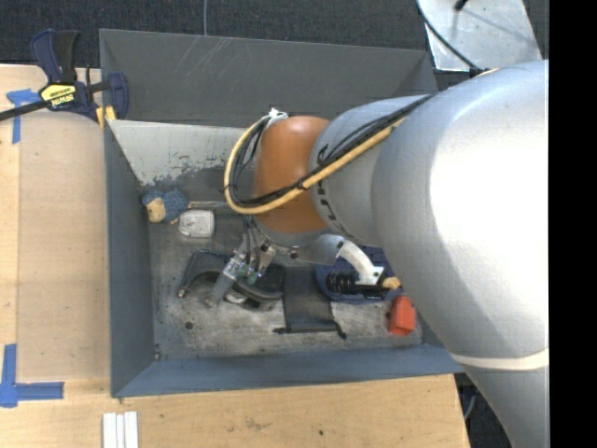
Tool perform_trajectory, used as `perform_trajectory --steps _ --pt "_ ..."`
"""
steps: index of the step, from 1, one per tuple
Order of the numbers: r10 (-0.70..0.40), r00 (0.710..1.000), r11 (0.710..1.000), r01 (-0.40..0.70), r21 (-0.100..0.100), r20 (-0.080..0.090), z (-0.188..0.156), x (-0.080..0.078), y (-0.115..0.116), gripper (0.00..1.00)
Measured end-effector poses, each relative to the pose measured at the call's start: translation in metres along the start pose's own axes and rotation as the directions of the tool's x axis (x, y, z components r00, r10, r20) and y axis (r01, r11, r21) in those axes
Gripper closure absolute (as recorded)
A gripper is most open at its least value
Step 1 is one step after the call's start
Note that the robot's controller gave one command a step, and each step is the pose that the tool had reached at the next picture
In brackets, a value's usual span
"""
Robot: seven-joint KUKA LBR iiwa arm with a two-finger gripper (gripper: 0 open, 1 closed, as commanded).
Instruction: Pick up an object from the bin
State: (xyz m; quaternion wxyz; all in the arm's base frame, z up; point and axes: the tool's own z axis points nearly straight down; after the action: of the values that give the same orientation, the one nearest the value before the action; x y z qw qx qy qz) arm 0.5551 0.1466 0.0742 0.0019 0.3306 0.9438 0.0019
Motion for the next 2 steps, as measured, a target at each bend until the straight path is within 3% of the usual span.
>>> perform_trajectory --steps 1,2 --pt "0.002 1.0 1.0 -0.002 -0.012 0.012 -0.005 -0.004 0.003 1.0" --pt "0.0 1.0 1.0 0.0 0.006 -0.002 -0.02 -0.004 0.003 1.0"
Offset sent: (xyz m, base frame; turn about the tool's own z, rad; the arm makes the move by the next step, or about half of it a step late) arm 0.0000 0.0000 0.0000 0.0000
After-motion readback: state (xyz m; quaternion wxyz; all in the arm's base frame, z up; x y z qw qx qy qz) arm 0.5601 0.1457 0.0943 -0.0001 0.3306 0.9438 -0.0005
